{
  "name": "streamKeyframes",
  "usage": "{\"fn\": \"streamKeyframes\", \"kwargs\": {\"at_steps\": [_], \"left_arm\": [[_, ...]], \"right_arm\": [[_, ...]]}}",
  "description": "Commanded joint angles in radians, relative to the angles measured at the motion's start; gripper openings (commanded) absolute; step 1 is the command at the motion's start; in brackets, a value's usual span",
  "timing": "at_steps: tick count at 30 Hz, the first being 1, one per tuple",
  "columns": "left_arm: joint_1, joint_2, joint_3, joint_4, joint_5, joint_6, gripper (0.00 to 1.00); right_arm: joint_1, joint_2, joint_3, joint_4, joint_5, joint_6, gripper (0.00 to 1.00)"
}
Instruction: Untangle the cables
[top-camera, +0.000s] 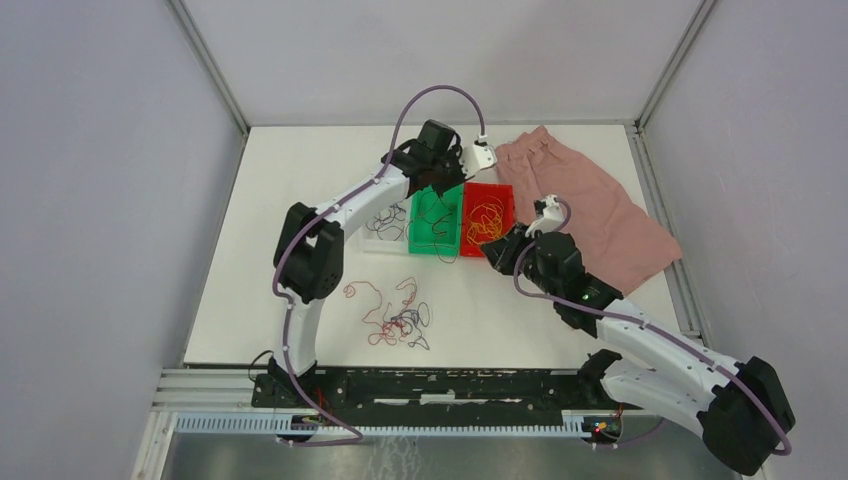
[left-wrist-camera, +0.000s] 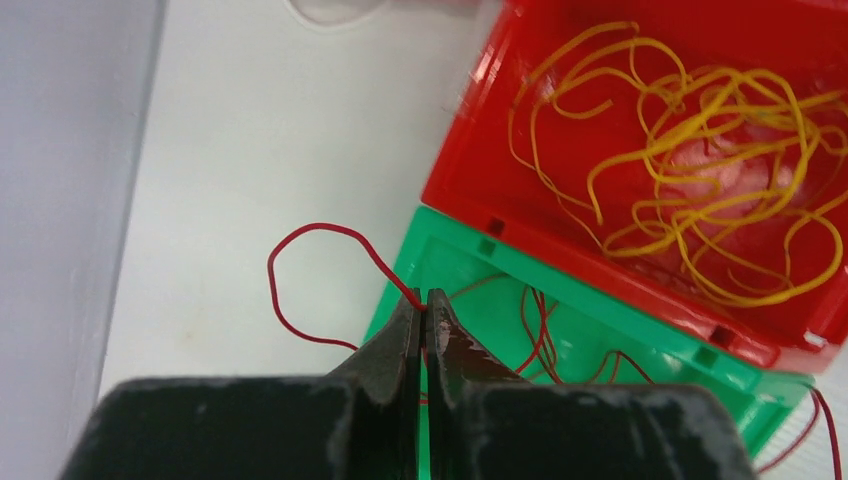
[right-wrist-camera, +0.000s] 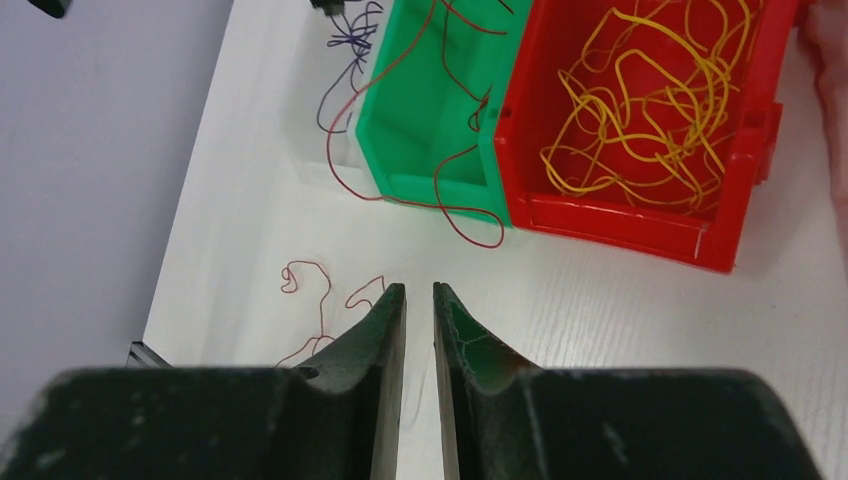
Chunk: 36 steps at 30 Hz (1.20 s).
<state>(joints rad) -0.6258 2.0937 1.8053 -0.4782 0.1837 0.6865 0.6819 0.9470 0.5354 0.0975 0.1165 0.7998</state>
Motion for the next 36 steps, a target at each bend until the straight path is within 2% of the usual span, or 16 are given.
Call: {"fn": "streamKeyframes", "kwargs": {"at_steps": [1,5,11,22,28,31,36], "left_arm": [[-0.003,-0.004,0.06,0.193,0.007,-0.078,0.03],[-0.003,0.052,0.134,0.127,0.018,-0.056,0.03],[-0.004,0.023,-0.028,0.156,0.038,-0.054,0.03],[-0.002,-0.071,-0.212,0.186,0.047,-0.089,0.03],[0.0,-0.043,-0.21,0.194,0.036,-0.088,0.04],[0.008,-0.002,-0.129,0.166,0.034,-0.094,0.23],[0.035,0.007,0.01,0.041,0.083,-0.071,0.4]], "right_arm": [[-0.017,-0.004,-0.036,0.036,0.006,0.033,0.22],[-0.028,0.02,-0.043,0.063,-0.01,0.048,0.21],[-0.044,-0.002,-0.051,0.049,-0.006,0.048,0.21],[-0.064,-0.004,-0.055,0.039,-0.025,0.054,0.2],[-0.065,-0.006,-0.054,0.044,-0.032,0.059,0.2],[-0.066,-0.015,-0.055,0.035,-0.029,0.055,0.2],[-0.066,-0.017,-0.055,0.028,-0.032,0.048,0.21]]}}
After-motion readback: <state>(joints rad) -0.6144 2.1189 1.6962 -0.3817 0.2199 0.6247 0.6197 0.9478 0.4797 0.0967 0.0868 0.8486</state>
